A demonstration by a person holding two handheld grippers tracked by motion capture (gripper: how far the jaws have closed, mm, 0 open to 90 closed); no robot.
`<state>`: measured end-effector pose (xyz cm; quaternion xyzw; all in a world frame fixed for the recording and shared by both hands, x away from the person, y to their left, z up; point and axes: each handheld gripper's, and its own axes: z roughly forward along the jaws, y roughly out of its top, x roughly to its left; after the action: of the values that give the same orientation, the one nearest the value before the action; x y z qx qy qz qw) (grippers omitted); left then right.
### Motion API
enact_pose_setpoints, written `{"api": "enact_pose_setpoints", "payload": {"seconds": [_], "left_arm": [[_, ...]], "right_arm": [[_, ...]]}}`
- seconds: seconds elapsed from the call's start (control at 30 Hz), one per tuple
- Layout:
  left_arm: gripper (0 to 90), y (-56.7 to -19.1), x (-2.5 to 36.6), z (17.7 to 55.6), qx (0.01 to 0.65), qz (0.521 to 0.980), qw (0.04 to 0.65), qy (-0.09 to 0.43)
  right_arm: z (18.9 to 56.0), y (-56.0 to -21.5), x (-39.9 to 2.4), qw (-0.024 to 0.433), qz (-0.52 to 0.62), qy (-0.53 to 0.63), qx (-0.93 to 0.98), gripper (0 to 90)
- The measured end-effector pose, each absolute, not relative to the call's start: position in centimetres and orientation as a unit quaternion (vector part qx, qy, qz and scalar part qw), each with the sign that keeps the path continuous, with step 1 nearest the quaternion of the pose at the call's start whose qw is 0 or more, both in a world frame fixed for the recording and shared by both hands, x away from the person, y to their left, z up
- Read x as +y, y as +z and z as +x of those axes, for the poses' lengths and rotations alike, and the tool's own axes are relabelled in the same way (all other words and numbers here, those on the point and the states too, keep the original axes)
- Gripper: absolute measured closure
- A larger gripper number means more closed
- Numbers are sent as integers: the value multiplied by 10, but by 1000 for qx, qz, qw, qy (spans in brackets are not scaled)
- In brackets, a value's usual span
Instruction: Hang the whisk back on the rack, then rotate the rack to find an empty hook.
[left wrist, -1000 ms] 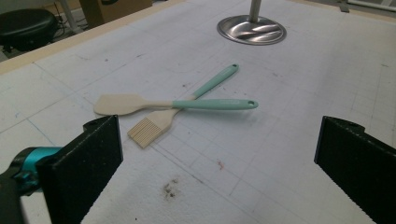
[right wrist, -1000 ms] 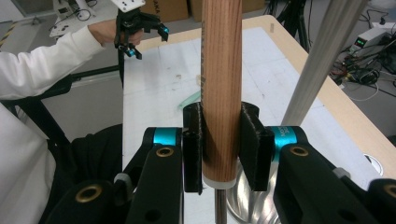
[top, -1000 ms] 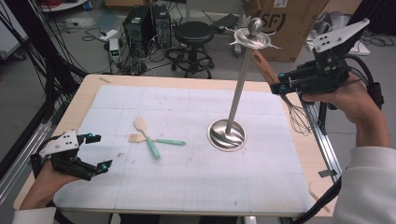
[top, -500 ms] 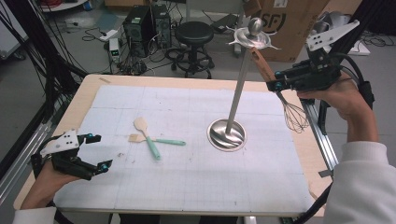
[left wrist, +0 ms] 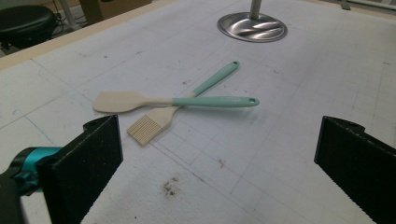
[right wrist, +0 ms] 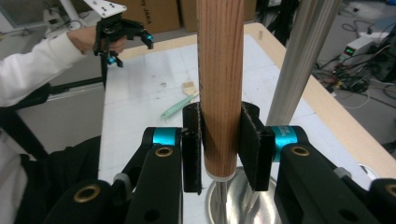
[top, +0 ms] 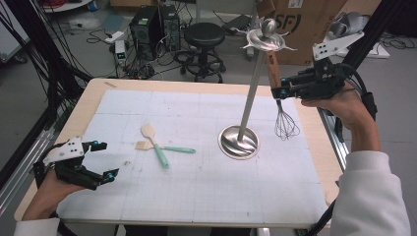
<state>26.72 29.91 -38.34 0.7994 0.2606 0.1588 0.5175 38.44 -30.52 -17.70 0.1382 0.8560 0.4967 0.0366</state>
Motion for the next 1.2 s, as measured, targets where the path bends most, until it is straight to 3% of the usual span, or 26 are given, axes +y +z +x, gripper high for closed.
{"api": "enact_pose_setpoints", "payload": {"seconds": [0.07, 0.43, 0.9, 1.2], "left_arm": [[17, -383, 300, 267, 260, 799, 519, 159], [17, -383, 301, 268, 261, 796, 522, 159], [17, -385, 300, 270, 259, 802, 516, 154], [17, -385, 301, 271, 267, 798, 516, 157]], "right_arm": [[384, -178, -304, 42, 134, 499, 855, 691], [370, -185, -313, 89, 170, 503, 842, 1], [361, -179, -337, 130, 166, 505, 837, 6], [359, -166, -347, 130, 178, 497, 839, 9]]}}
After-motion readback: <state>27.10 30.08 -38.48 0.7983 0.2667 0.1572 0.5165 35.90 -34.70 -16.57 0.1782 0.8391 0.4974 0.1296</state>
